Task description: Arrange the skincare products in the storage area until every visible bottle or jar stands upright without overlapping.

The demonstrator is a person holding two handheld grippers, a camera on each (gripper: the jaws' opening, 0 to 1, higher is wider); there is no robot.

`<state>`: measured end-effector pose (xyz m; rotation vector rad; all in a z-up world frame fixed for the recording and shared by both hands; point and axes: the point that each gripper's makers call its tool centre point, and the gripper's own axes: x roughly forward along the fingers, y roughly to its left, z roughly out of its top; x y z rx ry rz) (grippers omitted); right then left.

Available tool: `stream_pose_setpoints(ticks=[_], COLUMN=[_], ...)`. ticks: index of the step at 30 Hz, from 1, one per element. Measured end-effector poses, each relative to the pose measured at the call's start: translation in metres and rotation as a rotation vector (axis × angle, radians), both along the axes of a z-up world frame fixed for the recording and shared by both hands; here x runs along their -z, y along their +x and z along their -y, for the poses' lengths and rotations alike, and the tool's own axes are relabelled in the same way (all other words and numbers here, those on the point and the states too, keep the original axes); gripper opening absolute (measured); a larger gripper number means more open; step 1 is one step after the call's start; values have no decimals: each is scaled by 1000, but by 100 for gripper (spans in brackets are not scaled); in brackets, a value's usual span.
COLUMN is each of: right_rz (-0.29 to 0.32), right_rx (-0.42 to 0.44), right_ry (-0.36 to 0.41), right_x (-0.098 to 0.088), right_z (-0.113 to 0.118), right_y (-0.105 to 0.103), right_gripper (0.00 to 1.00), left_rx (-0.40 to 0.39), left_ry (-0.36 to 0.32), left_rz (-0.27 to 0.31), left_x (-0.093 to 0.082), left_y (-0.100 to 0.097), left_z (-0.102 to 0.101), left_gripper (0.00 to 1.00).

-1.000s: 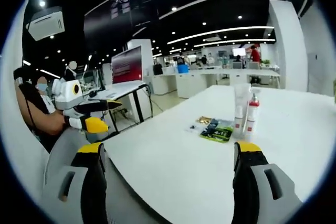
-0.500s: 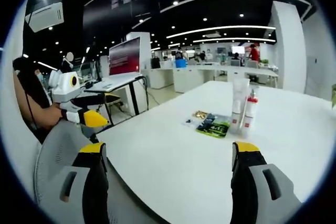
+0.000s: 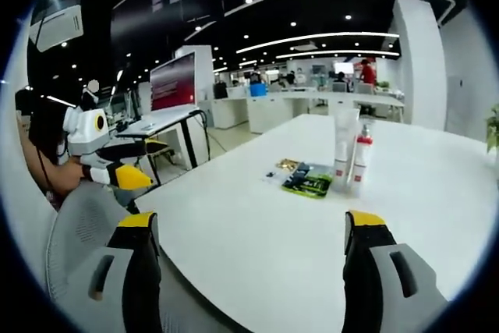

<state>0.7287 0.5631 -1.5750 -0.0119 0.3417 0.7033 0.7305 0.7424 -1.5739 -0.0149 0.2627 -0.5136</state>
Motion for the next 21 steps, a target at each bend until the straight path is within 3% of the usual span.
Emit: stream_pose_setpoints(ticks=[21], right_rz=[19], right_rx=[47], right_ry=[-7], right_x=[-2], right_z=[9], right_y=[5], right_gripper=[92], left_rx=[17], left_ry=[18], left_rz=[11], left_x=[4], left_y=[-2], left_z=[1], left_gripper=[99])
